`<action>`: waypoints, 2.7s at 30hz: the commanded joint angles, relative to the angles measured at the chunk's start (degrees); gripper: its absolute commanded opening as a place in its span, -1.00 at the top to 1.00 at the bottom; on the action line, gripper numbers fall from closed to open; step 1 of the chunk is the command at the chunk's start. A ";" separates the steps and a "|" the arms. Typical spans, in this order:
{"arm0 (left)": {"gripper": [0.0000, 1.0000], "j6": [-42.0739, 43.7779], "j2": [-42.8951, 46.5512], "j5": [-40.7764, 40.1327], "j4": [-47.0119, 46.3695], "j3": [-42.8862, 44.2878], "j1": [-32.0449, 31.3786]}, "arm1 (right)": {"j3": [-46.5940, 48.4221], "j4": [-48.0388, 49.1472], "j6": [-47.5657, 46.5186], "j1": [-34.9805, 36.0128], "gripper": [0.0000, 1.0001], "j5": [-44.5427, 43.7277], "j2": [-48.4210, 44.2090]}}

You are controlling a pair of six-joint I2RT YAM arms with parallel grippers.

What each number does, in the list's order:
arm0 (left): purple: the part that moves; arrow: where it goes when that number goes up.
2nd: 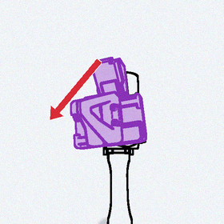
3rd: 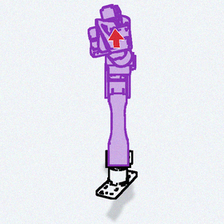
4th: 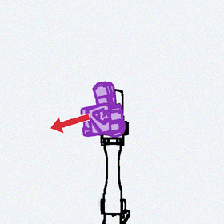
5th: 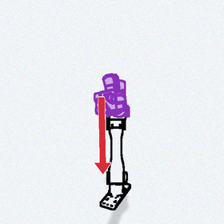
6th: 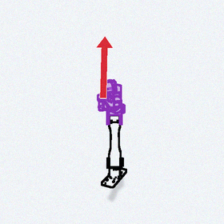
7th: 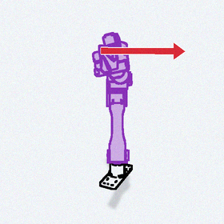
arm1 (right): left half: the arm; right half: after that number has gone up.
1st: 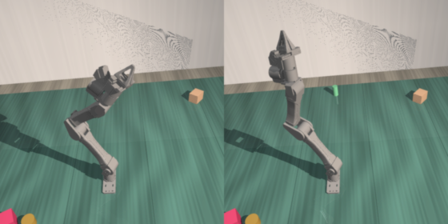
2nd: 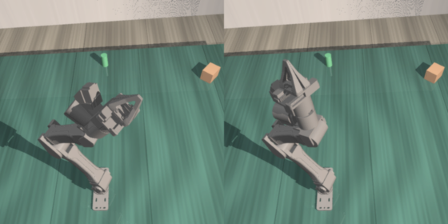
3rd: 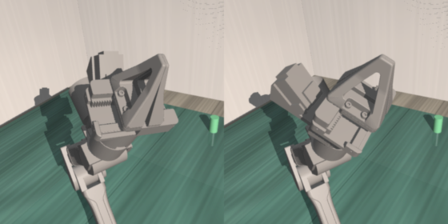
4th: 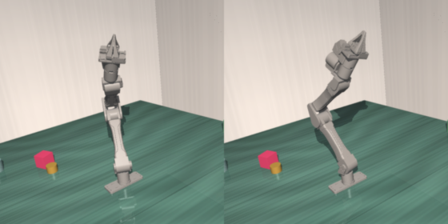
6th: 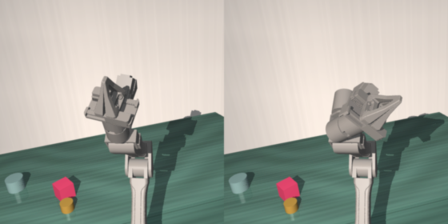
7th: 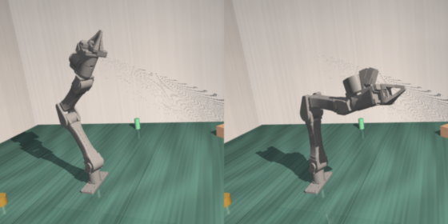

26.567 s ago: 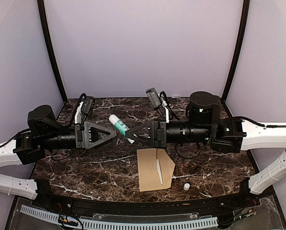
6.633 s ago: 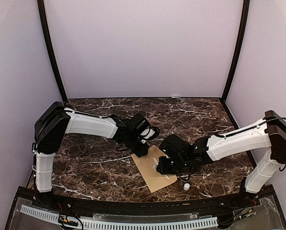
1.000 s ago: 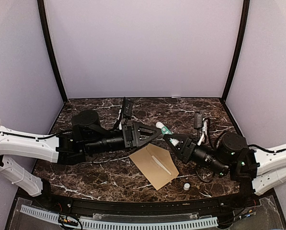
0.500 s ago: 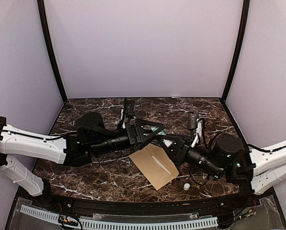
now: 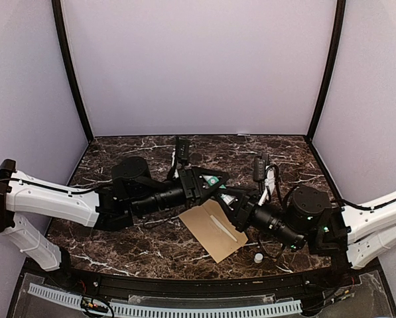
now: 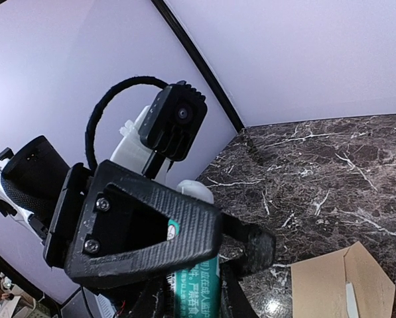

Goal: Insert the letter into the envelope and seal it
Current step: Paint the envelope at the center of the board.

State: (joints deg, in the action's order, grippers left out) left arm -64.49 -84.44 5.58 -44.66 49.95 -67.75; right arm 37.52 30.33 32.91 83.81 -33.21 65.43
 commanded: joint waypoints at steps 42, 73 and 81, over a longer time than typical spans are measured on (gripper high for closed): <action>1.00 5.56 2.54 7.22 10.04 4.22 -0.02 | -2.16 -12.63 9.46 -6.58 0.48 25.35 -9.10; 0.40 6.42 0.66 8.04 12.10 5.96 -0.02 | -1.60 -9.76 13.34 -6.75 0.90 20.09 -5.12; 0.43 6.92 0.59 7.96 12.89 6.56 -0.02 | -1.75 -9.55 14.38 -6.78 0.92 19.36 -4.51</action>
State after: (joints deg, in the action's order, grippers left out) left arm -58.46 -84.82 12.10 -31.94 54.46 -67.29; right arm 35.62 18.70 46.13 77.52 -10.33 60.58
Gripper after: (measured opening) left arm 0.290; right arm 0.186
